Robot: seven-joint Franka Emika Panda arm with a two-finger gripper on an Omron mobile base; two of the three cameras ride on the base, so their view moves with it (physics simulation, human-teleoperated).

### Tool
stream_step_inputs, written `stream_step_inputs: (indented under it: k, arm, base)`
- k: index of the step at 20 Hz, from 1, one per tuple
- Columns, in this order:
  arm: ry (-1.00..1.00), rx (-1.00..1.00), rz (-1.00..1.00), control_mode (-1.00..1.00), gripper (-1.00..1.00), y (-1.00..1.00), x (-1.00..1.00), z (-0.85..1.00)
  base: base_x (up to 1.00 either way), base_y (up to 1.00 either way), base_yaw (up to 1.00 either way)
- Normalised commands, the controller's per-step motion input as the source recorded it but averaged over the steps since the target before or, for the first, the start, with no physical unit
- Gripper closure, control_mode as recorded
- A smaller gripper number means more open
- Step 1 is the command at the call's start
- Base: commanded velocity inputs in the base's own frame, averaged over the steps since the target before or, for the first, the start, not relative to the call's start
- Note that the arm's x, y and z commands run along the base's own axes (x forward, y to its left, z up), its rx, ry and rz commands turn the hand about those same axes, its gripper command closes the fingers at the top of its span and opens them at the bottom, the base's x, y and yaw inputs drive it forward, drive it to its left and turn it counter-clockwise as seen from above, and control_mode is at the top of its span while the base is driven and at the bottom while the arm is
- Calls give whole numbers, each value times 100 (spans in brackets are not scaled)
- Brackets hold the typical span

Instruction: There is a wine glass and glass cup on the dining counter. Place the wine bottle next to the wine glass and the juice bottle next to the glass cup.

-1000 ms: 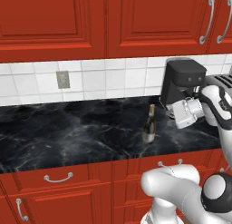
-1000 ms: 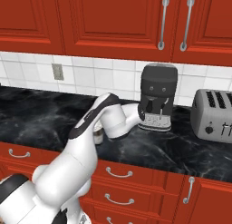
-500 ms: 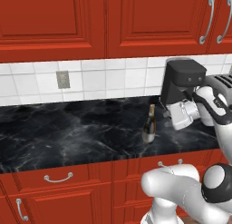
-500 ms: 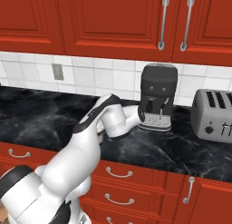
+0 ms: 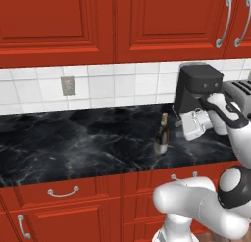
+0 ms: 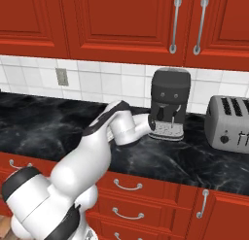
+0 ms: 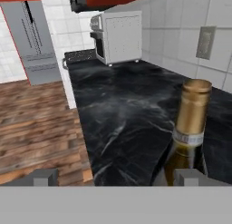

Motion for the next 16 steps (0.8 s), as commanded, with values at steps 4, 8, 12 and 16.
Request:
stream_step_inputs:
  k: [4, 8, 12, 16]
  arm:
    - [0, 0, 0, -100, -100, -2, 18, -11]
    - [0, 0, 0, -100, -100, -5, 20, -8]
    - [0, 0, 0, -100, -100, -2, 20, -11]
    - [0, 0, 0, -100, -100, -5, 23, -9]
  base:
    - [0, 0, 0]
    - [0, 0, 0]
    - [0, 0, 0]
    - [0, 0, 0]
